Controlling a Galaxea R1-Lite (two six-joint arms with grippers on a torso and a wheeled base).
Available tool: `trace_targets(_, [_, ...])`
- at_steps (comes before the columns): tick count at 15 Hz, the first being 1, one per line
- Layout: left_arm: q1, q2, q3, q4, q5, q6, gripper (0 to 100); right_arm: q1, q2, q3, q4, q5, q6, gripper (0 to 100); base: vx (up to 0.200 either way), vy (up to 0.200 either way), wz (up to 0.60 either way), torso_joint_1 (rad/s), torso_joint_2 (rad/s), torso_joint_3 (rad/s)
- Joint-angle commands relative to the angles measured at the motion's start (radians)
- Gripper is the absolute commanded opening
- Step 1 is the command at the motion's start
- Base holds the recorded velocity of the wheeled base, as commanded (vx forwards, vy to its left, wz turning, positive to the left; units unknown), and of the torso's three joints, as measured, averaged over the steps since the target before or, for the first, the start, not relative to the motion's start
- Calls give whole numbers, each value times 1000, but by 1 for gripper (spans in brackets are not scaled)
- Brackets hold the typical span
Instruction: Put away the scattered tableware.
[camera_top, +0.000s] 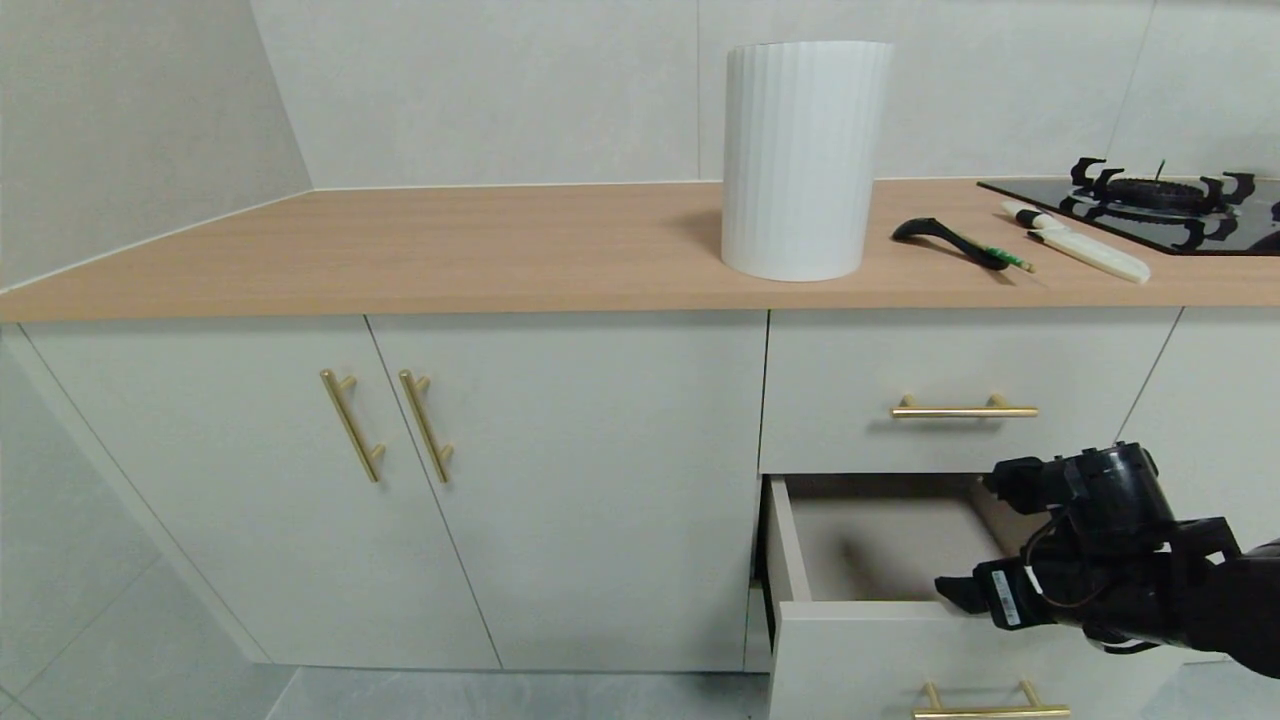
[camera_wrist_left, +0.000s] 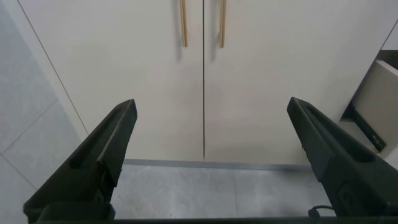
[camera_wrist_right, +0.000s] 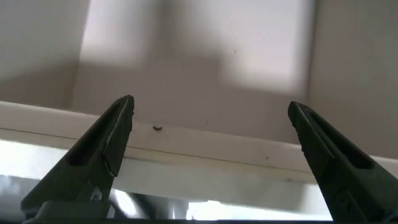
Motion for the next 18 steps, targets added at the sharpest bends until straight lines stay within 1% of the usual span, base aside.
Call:
trace_targets(1, [-1, 2, 0, 0, 0, 0, 100, 2, -44, -18, 23, 4, -4, 100, 0, 0, 0, 0, 0, 0])
trace_targets(2, [1, 2, 0, 0, 0, 0, 100, 5, -68, -42, 112, 5, -11, 100, 0, 0, 0, 0, 0, 0])
trace_targets(5, [1, 2, 0, 0, 0, 0, 100, 26, -91, -69, 246, 5, -13, 100, 0, 0, 0, 0, 0, 0])
trace_targets(12, [1, 2, 0, 0, 0, 0, 100, 34, -97, -100, 417, -3, -40, 100, 0, 0, 0, 0, 0, 0])
trace_targets(18, [1, 2, 0, 0, 0, 0, 100, 74, -153, -103, 588, -4, -99, 100, 0, 0, 0, 0, 0, 0])
